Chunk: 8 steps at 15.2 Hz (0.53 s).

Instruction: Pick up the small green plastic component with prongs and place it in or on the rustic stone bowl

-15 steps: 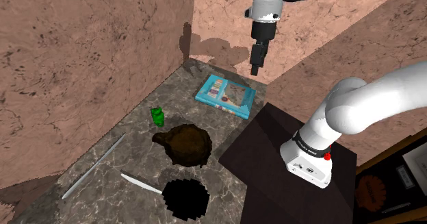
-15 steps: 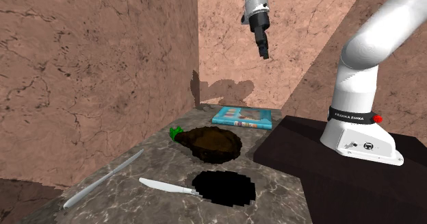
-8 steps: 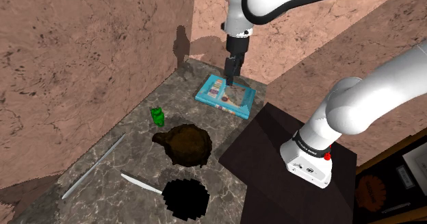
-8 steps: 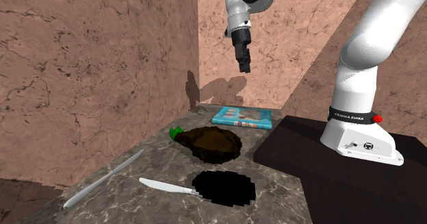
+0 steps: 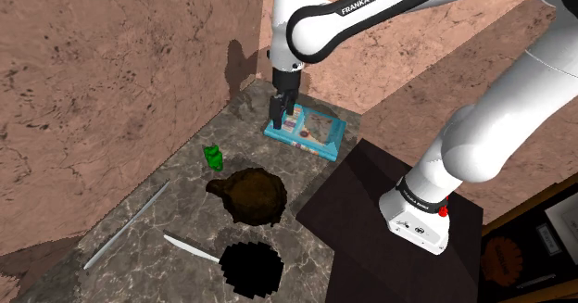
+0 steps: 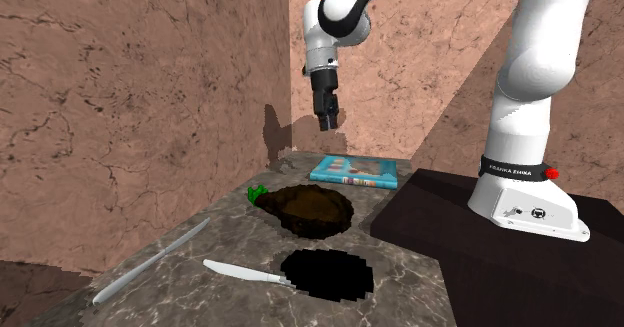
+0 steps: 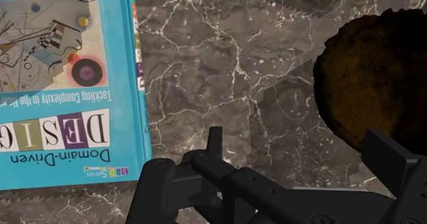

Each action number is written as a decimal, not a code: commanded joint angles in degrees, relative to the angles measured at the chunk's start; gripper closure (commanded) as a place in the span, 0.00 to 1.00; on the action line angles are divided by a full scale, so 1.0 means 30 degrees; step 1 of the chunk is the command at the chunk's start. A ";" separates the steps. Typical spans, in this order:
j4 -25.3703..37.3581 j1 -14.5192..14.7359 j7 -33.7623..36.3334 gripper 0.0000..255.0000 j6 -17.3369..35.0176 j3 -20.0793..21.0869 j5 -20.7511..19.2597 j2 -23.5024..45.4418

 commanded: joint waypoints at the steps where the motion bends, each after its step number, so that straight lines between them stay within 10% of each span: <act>1: 0.0863 0.0152 0.0455 0.00 0.0842 0.0243 -0.0383 0.1466; 8: 0.4390 0.0964 0.1975 0.00 0.3038 0.0422 -0.2256 0.6571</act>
